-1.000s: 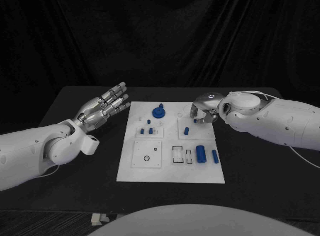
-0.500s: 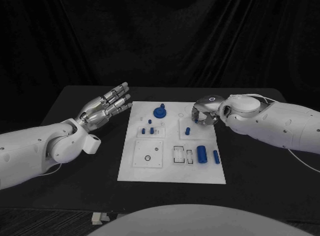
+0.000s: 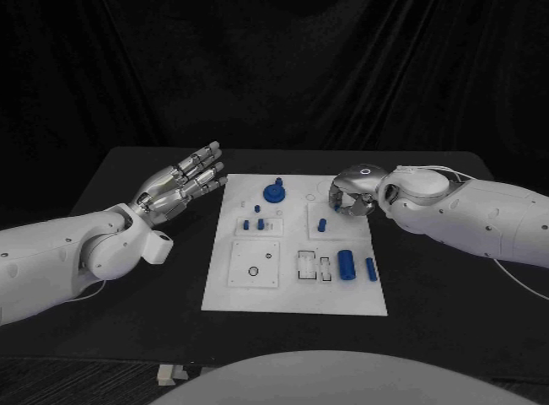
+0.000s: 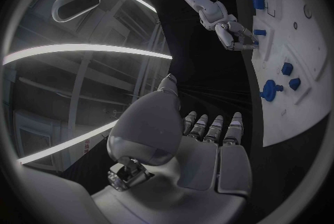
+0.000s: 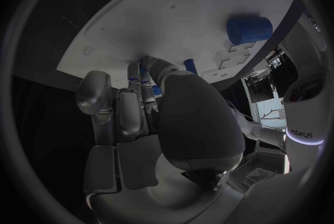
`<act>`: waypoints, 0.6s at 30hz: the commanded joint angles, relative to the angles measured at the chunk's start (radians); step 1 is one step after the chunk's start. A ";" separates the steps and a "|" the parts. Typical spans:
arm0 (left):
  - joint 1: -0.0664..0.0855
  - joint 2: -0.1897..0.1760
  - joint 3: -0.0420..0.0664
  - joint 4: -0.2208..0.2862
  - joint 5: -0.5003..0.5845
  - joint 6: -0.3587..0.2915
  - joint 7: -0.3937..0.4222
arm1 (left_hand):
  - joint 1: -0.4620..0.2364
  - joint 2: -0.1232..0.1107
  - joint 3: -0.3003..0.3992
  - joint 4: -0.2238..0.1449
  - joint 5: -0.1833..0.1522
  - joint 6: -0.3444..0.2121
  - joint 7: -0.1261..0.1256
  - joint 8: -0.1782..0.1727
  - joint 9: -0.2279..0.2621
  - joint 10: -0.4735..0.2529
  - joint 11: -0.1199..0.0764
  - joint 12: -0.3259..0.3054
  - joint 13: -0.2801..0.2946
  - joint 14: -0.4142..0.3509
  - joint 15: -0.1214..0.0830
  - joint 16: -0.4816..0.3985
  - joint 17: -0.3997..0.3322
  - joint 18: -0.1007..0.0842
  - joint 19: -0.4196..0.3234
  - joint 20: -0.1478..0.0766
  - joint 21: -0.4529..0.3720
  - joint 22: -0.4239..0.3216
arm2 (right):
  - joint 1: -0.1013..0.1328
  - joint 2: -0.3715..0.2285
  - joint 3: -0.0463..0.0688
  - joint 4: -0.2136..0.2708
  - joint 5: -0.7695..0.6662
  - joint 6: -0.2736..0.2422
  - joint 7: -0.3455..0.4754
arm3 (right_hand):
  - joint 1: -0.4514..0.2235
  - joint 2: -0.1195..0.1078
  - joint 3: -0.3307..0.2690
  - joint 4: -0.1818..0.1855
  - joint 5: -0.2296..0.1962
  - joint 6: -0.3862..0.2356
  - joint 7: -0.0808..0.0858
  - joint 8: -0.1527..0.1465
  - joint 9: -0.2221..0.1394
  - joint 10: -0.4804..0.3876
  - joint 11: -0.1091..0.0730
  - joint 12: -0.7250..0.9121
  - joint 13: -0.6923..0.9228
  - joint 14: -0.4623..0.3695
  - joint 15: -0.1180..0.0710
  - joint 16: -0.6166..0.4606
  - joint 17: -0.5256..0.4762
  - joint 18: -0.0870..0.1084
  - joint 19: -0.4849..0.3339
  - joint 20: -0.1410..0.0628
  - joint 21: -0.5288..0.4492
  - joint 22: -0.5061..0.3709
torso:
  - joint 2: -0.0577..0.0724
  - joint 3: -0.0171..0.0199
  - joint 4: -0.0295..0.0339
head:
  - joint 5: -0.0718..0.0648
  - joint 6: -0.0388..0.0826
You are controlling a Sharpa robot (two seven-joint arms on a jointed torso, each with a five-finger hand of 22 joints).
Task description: Assemble the parts on the task board
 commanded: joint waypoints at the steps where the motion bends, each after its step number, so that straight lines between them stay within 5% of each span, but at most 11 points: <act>1: -0.002 0.003 0.001 -0.001 0.008 0.012 0.084 | 0.009 0.000 -0.004 -0.004 0.006 0.002 0.007 0.005 0.001 0.001 0.008 -0.002 0.002 0.001 0.008 -0.004 -0.001 0.018 -0.001 0.009 0.006 0.002 | -0.006 -0.004 -0.002 0.004 0.007 -0.066 0.013 | -0.007 0.007 0.000 -0.004 -0.004 0.007 0.000 0.007 0.029 0.009 0.001 -0.007 -0.001 0.010 0.007 0.007 0.003 -0.013 0.007 0.000 0.004 0.124 | 0.001 0.0005 0.0002 | 0.002 0.000; 10: -0.004 0.005 0.001 -0.008 0.008 0.017 0.066 | 0.016 0.003 -0.006 -0.007 0.008 0.004 0.010 0.005 0.002 0.005 0.017 -0.001 0.003 0.003 0.014 -0.003 -0.001 0.018 0.003 0.014 0.009 0.010 | 0.000 -0.025 -0.002 0.038 0.018 -0.128 0.005 | -0.009 0.007 -0.002 -0.008 -0.007 0.016 0.000 0.013 0.041 0.027 0.000 -0.015 -0.001 0.012 0.008 0.008 0.004 -0.015 0.011 0.000 0.014 0.126 | -0.001 -0.0003 -0.0005 | 0.008 0.000; 18: -0.006 0.006 0.001 -0.015 0.008 0.021 0.050 | 0.016 0.004 -0.007 -0.006 0.007 0.003 0.010 0.005 0.001 0.005 0.020 -0.001 0.003 0.003 0.016 -0.002 0.000 0.018 0.004 0.016 0.009 0.013 | 0.052 -0.050 -0.002 0.089 0.021 -0.162 -0.013 | -0.010 0.005 -0.003 -0.010 -0.011 0.022 -0.001 0.016 0.048 0.035 -0.002 -0.021 -0.001 0.013 0.007 0.009 0.005 -0.015 0.013 0.000 0.019 0.128 | -0.001 -0.0006 0.0002 | 0.012 0.000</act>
